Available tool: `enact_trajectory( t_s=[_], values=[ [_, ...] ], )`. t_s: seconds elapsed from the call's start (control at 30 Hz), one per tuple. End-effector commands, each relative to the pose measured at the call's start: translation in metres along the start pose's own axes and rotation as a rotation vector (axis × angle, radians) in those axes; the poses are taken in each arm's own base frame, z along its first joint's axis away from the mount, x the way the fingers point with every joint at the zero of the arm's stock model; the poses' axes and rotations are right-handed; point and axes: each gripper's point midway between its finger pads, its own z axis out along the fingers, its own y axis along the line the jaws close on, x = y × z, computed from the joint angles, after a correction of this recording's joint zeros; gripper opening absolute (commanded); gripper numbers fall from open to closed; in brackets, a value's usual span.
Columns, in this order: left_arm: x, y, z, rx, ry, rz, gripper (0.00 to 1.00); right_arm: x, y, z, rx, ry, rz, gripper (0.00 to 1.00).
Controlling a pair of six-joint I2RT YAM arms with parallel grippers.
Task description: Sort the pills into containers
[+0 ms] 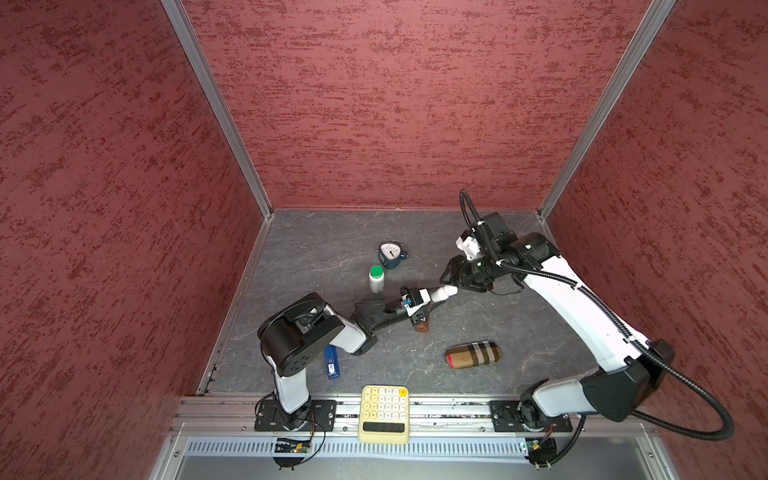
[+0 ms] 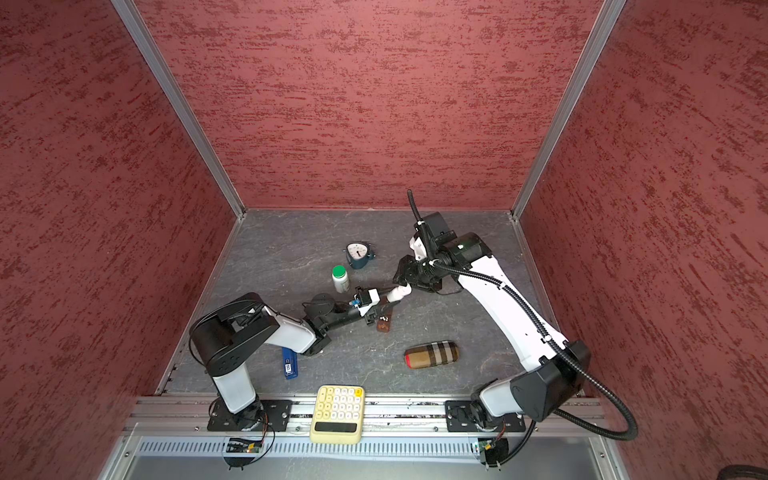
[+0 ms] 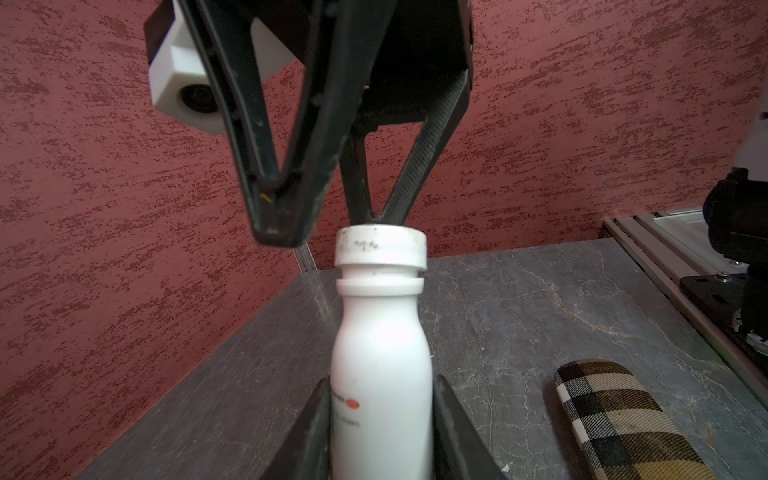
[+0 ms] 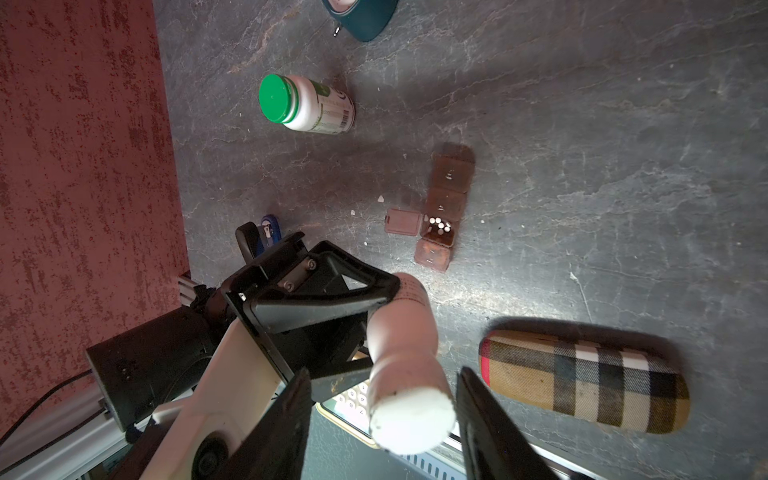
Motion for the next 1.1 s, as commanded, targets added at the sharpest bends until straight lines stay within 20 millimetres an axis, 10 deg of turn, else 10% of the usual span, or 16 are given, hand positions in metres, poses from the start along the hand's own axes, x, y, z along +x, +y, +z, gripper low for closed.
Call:
enact_trajectory(
  t_s=[0.0, 0.47, 1.07],
  values=[
    [-0.007, 0.005, 0.001, -0.012, -0.022, 0.008, 0.00, 0.012, 0.009, -0.009, -0.032, 0.013, -0.024, 0.56],
    [-0.010, 0.009, -0.002, -0.021, -0.026, 0.011, 0.00, 0.024, 0.007, -0.013, -0.005, 0.026, -0.040, 0.57],
    [-0.014, 0.008, -0.003, -0.016, -0.034, 0.005, 0.00, -0.016, 0.010, -0.001, 0.071, -0.012, -0.086, 0.64]
  ],
)
